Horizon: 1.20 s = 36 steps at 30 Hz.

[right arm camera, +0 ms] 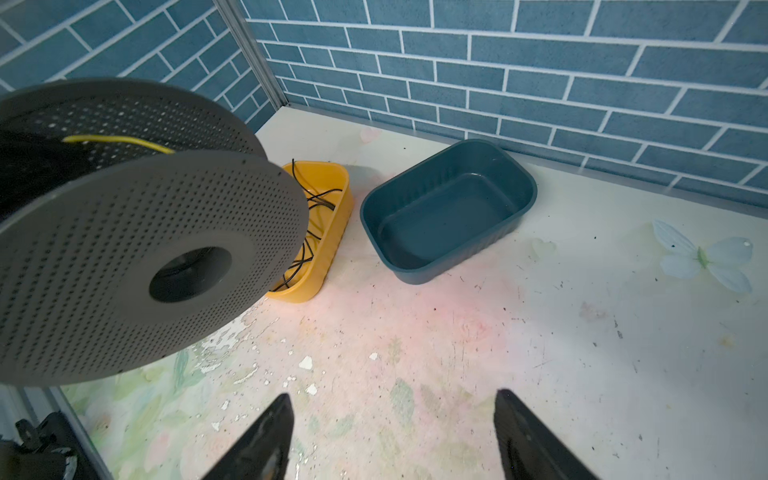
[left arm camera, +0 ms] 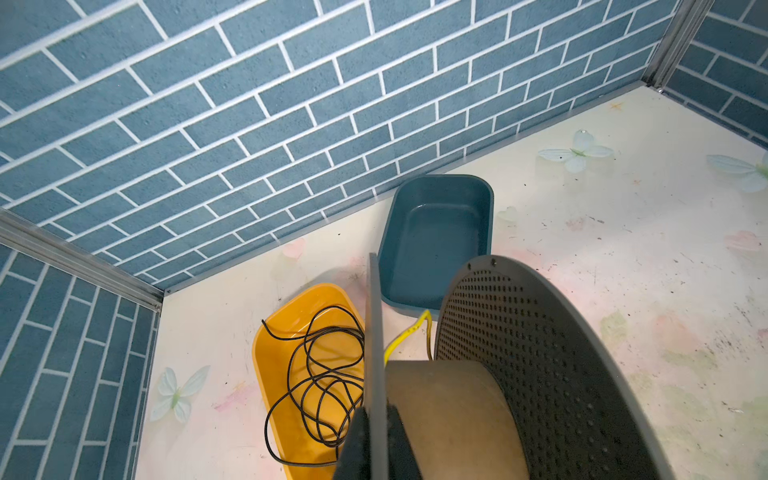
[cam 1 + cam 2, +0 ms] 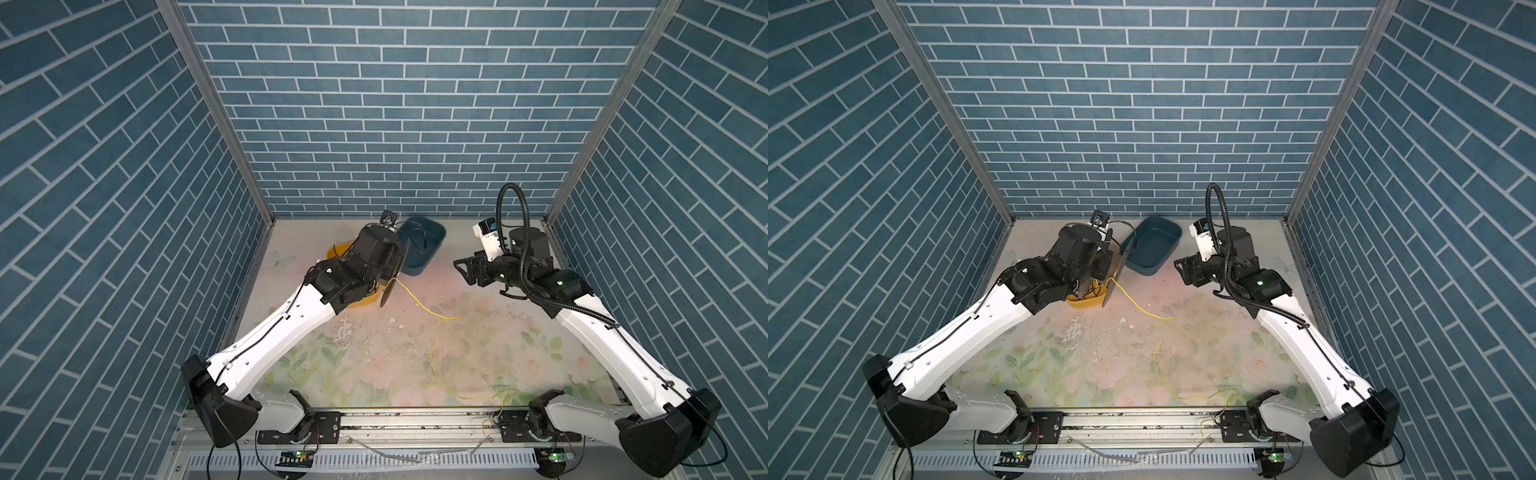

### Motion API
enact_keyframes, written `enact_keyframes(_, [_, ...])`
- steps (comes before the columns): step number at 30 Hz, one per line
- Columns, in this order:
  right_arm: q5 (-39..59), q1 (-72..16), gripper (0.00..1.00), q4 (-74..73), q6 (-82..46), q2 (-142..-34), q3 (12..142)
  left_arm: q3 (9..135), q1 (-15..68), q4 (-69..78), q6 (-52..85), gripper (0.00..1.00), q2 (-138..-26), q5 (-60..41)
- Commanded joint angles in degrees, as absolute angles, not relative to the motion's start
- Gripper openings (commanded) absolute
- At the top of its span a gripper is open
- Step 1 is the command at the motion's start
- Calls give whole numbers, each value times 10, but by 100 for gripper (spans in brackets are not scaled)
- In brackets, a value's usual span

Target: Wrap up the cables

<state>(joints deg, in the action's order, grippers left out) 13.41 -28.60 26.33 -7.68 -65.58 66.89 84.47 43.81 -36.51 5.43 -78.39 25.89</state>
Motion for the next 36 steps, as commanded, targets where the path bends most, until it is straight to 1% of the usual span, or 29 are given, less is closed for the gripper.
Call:
enact_keyframes(1, [149, -289, 77, 246, -81, -606, 637, 882, 428, -367, 66, 0, -791, 270])
enact_keyframes(8, [217, -294, 75, 255, -88, -535, 607, 919, 415, -389, 71, 0, -830, 253])
enact_keyframes(13, [254, -304, 74, 240, -78, -520, 578, 939, 409, -399, 70, 0, -853, 238])
enact_keyframes(18, [255, -335, 71, 230, -52, -530, 560, 958, 399, -418, 74, 0, -869, 216])
enact_keyframes(27, [199, -389, 64, 214, -20, -574, 559, 958, 398, -422, 74, 0, -868, 211])
enact_keyframes(28, [193, -392, 63, 213, -18, -578, 559, 959, 398, -423, 74, 0, -868, 211])
enact_keyframes(32, [188, -398, 50, 215, -13, -590, 560, 957, 396, -426, 72, 0, -865, 211])
enact_keyframes(36, [171, -401, 30, 219, -13, -589, 554, 956, 387, -430, 73, 0, -863, 196])
